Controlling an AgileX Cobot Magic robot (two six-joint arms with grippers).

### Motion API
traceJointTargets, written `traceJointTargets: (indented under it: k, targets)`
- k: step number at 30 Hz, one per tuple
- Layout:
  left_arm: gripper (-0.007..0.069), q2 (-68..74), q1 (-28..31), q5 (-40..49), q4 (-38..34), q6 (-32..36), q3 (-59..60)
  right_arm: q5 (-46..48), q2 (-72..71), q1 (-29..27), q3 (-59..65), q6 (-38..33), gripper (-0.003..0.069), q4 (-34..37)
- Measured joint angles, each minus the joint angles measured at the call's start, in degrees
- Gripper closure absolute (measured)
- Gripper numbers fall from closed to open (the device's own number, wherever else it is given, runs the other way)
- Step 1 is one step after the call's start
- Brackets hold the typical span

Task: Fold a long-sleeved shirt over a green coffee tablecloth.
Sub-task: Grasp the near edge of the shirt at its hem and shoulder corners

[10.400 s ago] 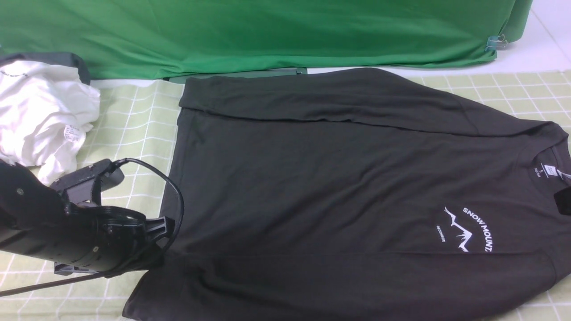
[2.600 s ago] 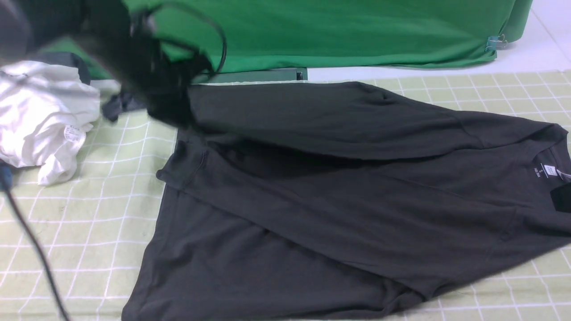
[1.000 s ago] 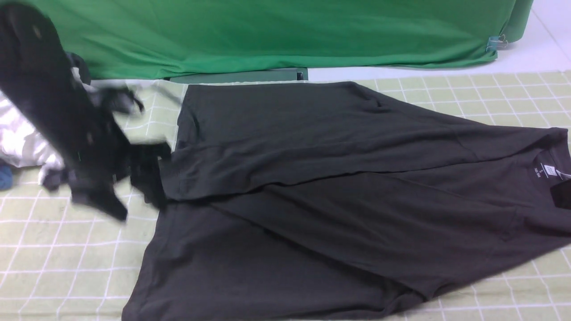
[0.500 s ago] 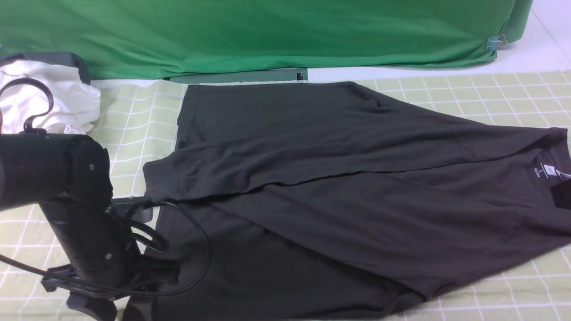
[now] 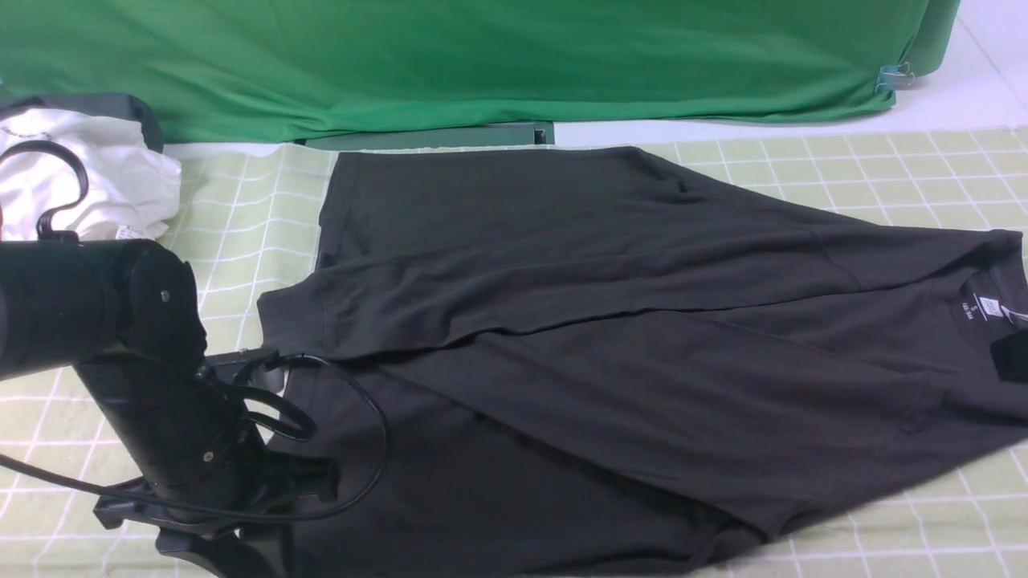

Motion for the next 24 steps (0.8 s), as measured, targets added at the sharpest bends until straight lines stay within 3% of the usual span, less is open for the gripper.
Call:
traceJointTargets:
  k: [2,5,10,13,17,24]
  targets:
    - [0.0517,-0.1,0.0,-0.1,0.3,1.2,0.0,1.9,1.1,1.1,0.0,0.1,0.0421,0.4]
    - [0.0592,-0.1,0.0,-0.1,2.5,0.7,0.0,2.8,3.1,4.8,0.0,0.1,0.0421,0.4]
    - [0.0605,-0.2,0.0,-0.6,10.3,-3.1,0.0,2.9,9.1,18.1,0.0,0.1,0.0421,-1.6]
    - [0.0605,-0.2,0.0,-0.8,11.1,-3.8,0.0,2.0,13.9,26.6,0.0,1.0,0.0415,-5.0]
    - [0.0605,-0.2,0.0,-1.6,10.3,-3.9,0.0,-2.0,22.0,35.2,0.0,2.4,0.0341,-11.2]
    - [0.0605,-0.2,0.0,-1.6,9.1,-2.8,0.0,-7.9,33.1,38.1,-1.8,2.5,0.0241,-17.2]
